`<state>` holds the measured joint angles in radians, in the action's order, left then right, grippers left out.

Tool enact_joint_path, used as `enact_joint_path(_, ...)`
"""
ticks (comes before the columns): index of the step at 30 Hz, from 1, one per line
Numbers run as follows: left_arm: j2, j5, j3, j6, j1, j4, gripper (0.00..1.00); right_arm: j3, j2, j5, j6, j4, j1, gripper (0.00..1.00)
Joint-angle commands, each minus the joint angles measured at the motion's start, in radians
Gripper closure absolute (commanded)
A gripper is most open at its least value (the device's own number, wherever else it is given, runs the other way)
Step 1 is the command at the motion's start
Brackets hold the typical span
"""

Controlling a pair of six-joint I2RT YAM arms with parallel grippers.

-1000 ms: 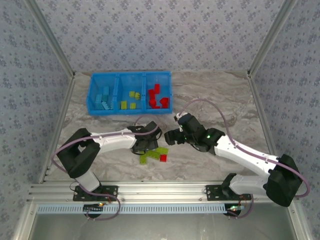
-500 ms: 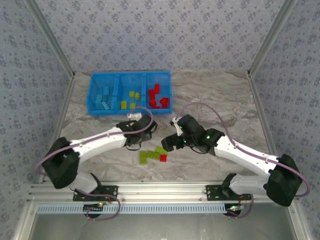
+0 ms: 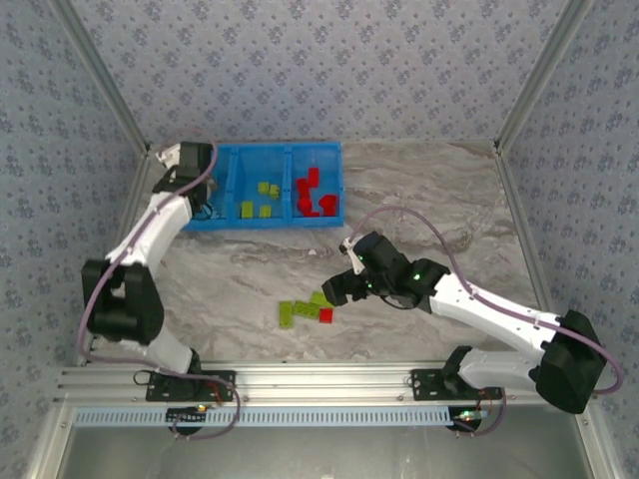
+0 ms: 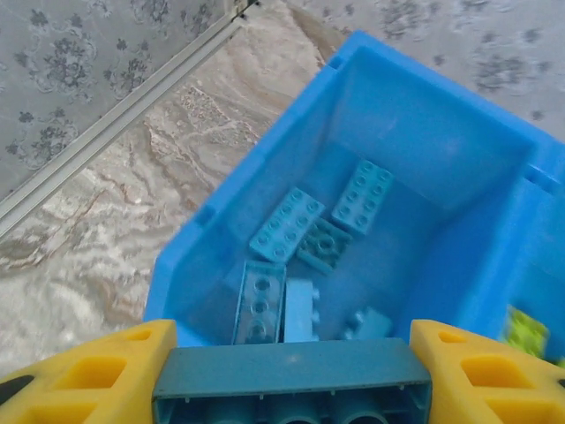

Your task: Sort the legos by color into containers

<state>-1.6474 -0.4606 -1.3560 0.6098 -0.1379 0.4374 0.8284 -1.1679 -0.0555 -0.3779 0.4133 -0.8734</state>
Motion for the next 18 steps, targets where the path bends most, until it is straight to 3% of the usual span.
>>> enact_joint_path(1,-0.129,0.146,-0.132,-0.056,0.048,-0.001,0.51,-0.019,0.045,0.038,-0.037,0.012,-0.007,0.07)
enact_joint_path(4,-0.235,0.238,-0.264,-0.057,0.076,0.035,0.43,-0.029,0.073,0.052,-0.044,0.021,-0.009,0.07)
enact_joint_path(9,-0.274,0.274,-0.37,-0.06,0.075,0.055,0.28,-0.052,0.113,0.08,-0.065,0.025,-0.009,0.07)
enact_joint_path(18,-0.045,0.344,-0.275,-0.052,0.05,0.064,0.23,-0.064,0.106,0.106,-0.081,0.008,-0.008,0.07)
